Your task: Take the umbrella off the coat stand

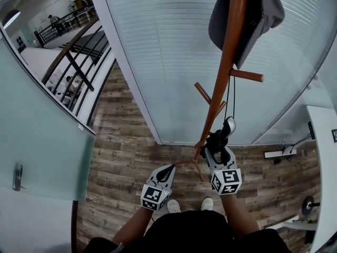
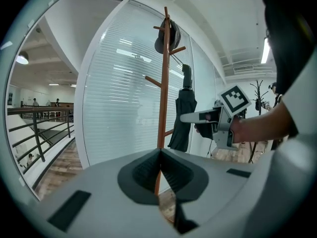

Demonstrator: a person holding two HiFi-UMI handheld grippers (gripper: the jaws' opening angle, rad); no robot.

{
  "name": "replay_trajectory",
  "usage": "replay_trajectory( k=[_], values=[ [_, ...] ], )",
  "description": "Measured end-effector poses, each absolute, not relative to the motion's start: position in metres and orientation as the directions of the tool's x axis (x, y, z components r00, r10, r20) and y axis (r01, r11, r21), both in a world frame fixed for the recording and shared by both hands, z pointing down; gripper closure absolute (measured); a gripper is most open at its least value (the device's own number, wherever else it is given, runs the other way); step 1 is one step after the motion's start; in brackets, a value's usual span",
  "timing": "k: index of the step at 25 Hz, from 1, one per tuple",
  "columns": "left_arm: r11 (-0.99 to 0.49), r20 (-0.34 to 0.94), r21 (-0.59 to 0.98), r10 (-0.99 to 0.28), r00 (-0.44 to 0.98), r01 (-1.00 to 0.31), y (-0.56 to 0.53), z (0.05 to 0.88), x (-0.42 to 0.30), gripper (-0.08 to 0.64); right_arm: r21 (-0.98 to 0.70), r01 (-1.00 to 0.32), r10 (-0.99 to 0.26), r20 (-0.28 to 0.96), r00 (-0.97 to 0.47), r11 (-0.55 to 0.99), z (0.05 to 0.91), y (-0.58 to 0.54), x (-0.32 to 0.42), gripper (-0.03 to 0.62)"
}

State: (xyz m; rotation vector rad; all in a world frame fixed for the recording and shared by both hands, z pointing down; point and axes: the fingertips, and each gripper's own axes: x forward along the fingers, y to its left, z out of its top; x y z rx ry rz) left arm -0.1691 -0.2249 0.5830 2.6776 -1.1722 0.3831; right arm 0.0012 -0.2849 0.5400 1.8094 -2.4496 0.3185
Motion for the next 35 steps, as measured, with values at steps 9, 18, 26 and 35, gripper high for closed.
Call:
replay_trajectory(
  k=[9,18,26,35],
  values=[
    [-0.649,0.268,0.075,-0.718,0.642,-0.757,-0.228,0.576,-0.151,0.548,-0.111,-0.938,-0.938,0.084,-0.337,0.328,0.485,-0.283,0.013,0.366],
    [-0.649,0.258,0.055,-0.725,0.638,-0.759,-0.227,0.57,-0.142,0.548,-0.083,-0.931,-0.935,-0.03,-0.353,0.355,0.426,-0.284,0.025,0.364],
    [-0.646,0.269,0.049,-0.726,0.633,-0.762,-0.224,0.57,-0.14,0.548,-0.062,-0.932,-0.931,-0.101,-0.35,0.356,0.393,-0.286,0.03,0.364],
    [-0.616,0.291,0.063,-0.741,0.605,-0.785,-0.219,0.574,-0.14,0.548,-0.049,-0.94,-0.932,-0.16,-0.325,0.337,0.362,-0.283,0.048,0.362]
  ],
)
